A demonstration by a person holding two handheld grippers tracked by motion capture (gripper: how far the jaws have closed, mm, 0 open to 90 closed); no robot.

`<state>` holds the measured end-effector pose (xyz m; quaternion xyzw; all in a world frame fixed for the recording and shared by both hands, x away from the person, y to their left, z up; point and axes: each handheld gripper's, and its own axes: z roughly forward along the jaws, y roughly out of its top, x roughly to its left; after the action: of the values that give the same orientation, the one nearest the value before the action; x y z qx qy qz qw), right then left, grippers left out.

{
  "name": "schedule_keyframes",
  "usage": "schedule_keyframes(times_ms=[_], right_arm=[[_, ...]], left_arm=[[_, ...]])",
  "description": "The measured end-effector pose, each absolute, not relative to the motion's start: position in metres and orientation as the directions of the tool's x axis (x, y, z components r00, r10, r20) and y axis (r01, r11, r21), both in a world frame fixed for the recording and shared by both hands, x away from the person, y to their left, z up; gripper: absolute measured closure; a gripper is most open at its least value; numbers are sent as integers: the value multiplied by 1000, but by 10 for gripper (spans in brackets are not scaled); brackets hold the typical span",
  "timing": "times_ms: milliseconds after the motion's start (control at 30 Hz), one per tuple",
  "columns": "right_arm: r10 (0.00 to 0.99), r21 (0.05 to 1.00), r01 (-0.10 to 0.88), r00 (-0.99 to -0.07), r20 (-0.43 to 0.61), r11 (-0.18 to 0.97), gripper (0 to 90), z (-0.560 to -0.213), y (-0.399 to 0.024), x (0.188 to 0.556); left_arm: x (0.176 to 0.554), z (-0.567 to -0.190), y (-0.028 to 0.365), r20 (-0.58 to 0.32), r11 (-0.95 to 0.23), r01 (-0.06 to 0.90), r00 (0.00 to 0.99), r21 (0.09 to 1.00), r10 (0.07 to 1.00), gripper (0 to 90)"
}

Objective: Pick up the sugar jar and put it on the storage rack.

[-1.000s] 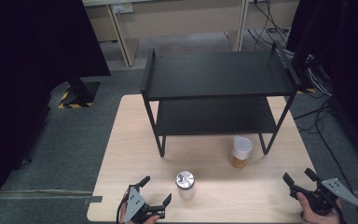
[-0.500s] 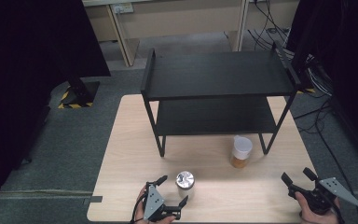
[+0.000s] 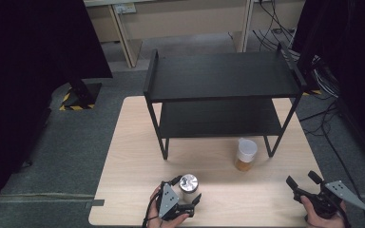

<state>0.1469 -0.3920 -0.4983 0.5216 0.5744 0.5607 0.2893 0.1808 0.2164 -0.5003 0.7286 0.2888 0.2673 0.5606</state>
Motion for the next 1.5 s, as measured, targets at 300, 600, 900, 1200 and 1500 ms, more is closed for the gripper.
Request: schedule_keyframes(times_ms=[300,600,900,1200,1500], right_arm=[[920,944,279,-293,260,-178,39,-498,-392,147],[919,943,283,-294,261,-178,39,-498,-393,148],[926,947,282,-296,236,-151,39,-496,-389,148],[942,957,280,-298,156,-71,38,-491,-378,147],[949,960,279,-294,112,-27,39,-489,-369,147]], left_arm=[[184,-495,208,107,-260,122,688,958,718,269],[182,-496,207,87,-238,131,680,962,728,300],[168,-487,210,69,-144,69,628,987,776,304],[154,-458,206,62,-73,-1,538,997,840,306],[153,-429,199,61,-56,-25,488,998,871,308]])
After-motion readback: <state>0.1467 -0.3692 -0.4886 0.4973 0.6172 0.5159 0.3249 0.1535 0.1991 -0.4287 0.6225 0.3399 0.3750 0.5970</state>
